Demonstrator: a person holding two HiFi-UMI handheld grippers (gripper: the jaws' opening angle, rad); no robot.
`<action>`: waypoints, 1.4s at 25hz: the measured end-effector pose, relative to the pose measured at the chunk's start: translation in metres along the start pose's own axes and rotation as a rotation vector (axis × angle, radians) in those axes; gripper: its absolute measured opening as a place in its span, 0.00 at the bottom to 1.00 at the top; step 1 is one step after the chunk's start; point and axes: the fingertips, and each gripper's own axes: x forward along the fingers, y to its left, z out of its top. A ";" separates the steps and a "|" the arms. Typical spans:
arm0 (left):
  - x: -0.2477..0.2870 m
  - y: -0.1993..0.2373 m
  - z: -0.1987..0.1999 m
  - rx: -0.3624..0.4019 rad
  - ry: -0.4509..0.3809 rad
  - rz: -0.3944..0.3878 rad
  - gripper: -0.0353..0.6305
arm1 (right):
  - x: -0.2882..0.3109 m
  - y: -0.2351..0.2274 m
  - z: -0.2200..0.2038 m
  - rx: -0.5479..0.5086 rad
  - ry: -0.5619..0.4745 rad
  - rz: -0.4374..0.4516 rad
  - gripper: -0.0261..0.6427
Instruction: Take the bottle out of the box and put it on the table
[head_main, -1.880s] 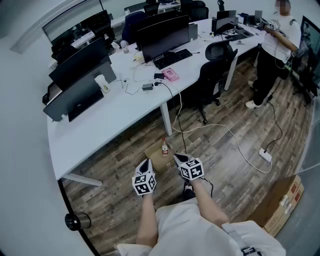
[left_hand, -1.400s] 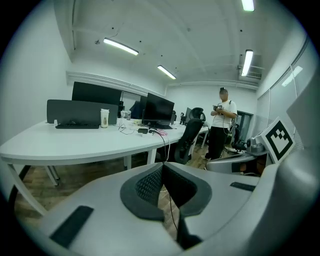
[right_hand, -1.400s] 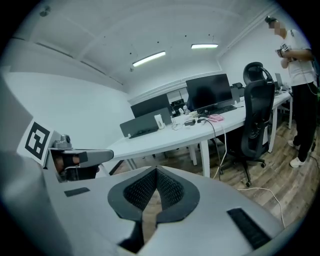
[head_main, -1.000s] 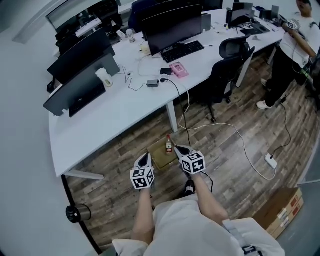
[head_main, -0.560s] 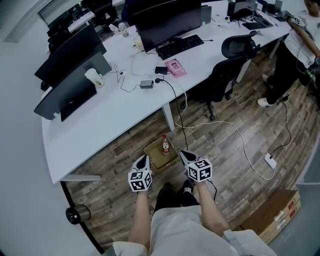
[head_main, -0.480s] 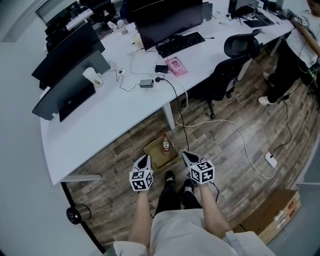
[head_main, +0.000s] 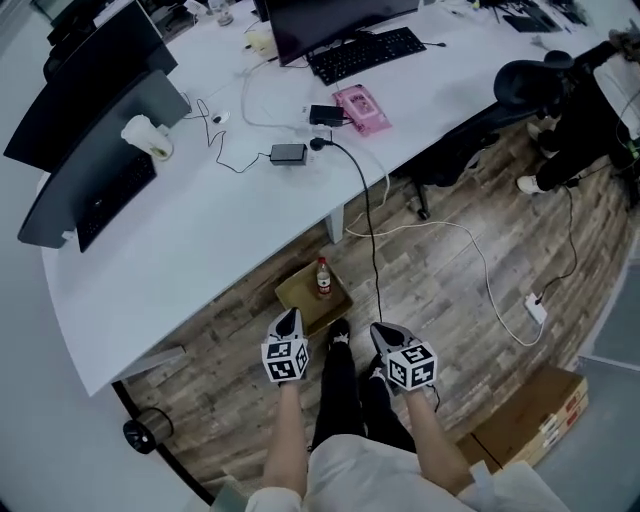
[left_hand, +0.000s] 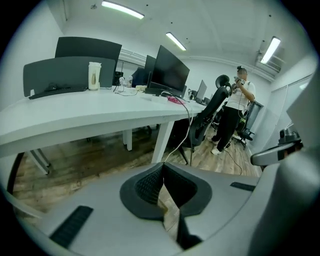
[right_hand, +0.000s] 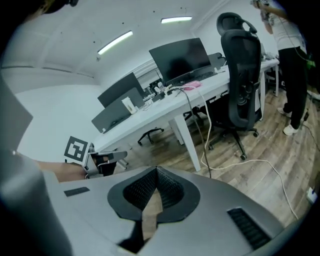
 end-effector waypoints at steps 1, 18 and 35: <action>0.009 0.006 -0.005 -0.006 0.009 0.004 0.08 | 0.009 -0.003 0.001 0.013 0.000 -0.006 0.10; 0.193 0.025 -0.118 0.095 0.165 -0.082 0.08 | 0.131 -0.099 -0.036 -0.001 -0.067 -0.019 0.10; 0.294 0.026 -0.243 0.124 0.278 -0.100 0.23 | 0.171 -0.174 -0.121 -0.021 -0.058 0.002 0.10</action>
